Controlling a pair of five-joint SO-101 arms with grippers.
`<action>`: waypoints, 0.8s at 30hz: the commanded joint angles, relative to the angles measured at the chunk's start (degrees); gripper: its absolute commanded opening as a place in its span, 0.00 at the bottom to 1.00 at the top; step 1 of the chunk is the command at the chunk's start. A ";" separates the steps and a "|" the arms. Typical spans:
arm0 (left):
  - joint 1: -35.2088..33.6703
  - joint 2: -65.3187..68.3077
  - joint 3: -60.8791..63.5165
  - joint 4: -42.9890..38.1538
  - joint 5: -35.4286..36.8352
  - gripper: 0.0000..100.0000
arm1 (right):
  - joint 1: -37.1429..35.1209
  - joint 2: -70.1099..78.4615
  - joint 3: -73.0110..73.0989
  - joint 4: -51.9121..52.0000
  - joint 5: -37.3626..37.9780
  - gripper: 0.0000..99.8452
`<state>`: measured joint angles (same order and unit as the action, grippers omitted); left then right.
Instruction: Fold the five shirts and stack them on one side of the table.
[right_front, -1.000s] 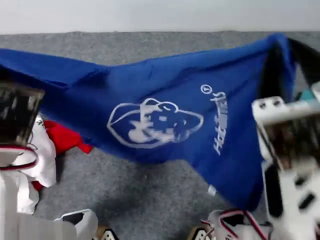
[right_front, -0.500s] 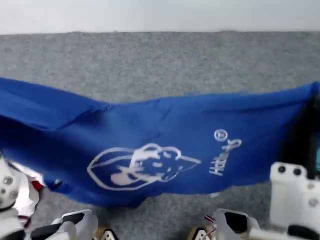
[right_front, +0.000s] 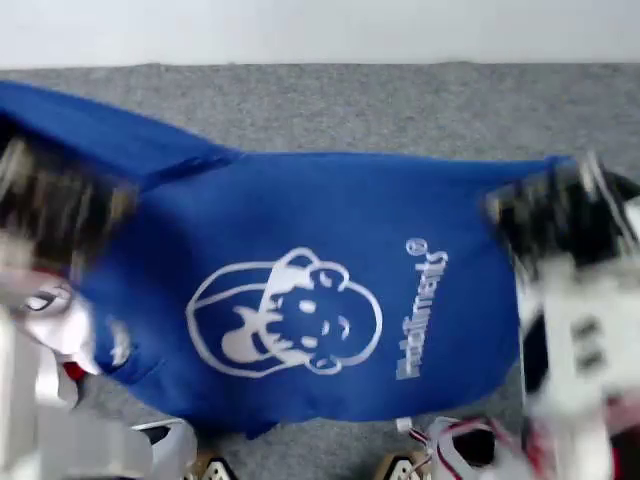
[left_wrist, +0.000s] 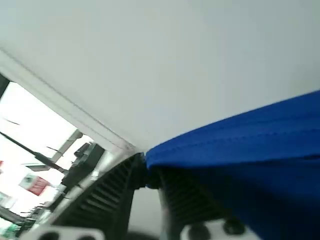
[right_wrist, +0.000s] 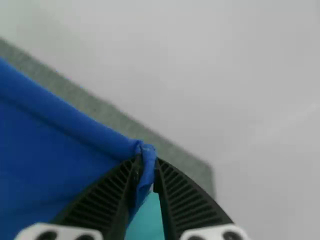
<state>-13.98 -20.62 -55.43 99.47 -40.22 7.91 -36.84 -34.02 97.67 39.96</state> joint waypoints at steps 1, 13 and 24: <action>3.78 0.35 18.68 -2.99 -0.35 0.01 | 0.57 0.13 15.12 -7.08 0.26 0.01; 8.09 6.86 63.60 -49.67 -0.35 0.01 | -2.68 1.01 60.48 -55.69 0.70 0.01; 10.20 36.31 32.84 -55.12 -0.09 0.01 | -2.24 22.55 54.51 -82.68 0.62 0.01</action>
<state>-4.84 10.77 -11.12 46.11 -40.04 5.71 -18.81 27.96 19.60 40.04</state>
